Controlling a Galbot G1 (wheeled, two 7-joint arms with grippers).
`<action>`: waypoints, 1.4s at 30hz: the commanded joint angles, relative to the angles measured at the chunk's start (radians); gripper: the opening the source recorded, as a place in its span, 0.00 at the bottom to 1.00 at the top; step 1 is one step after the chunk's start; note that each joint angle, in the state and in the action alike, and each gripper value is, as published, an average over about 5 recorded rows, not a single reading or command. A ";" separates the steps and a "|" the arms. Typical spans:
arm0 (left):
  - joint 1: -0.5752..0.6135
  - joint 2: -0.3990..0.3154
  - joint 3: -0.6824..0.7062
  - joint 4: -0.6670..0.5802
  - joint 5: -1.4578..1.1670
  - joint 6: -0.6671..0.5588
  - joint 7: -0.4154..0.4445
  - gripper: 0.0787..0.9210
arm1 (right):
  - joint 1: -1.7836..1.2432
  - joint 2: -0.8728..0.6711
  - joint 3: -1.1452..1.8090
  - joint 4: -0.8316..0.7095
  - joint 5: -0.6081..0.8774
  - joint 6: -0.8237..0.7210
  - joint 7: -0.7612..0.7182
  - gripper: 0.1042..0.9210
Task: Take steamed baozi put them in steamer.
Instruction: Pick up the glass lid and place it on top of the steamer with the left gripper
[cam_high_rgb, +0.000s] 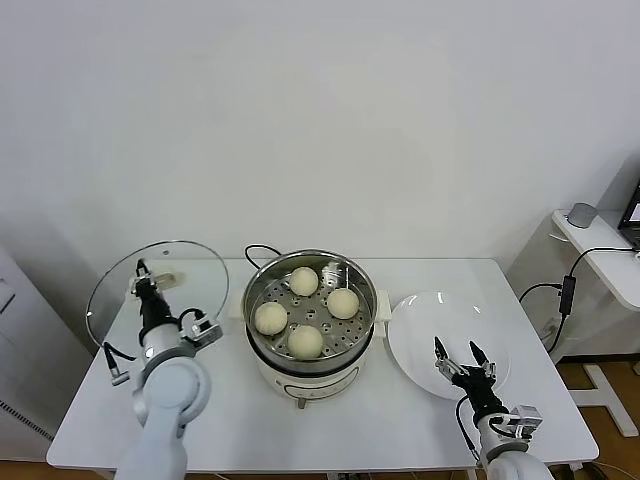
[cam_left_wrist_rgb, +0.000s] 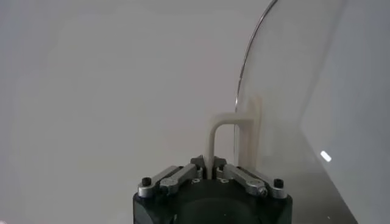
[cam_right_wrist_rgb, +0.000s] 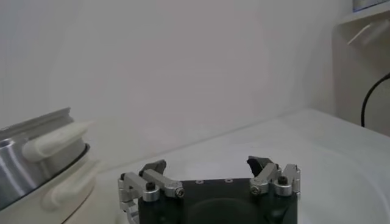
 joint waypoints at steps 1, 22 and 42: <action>-0.021 -0.142 0.186 -0.075 0.168 0.086 0.122 0.06 | -0.007 -0.016 -0.003 0.001 -0.003 0.005 -0.007 0.88; -0.122 -0.216 0.517 0.080 0.030 0.086 0.130 0.06 | -0.033 0.004 0.033 0.006 -0.005 0.012 -0.010 0.88; -0.137 -0.216 0.492 0.198 0.075 0.086 0.061 0.06 | -0.014 0.017 0.038 -0.008 -0.019 0.006 -0.011 0.88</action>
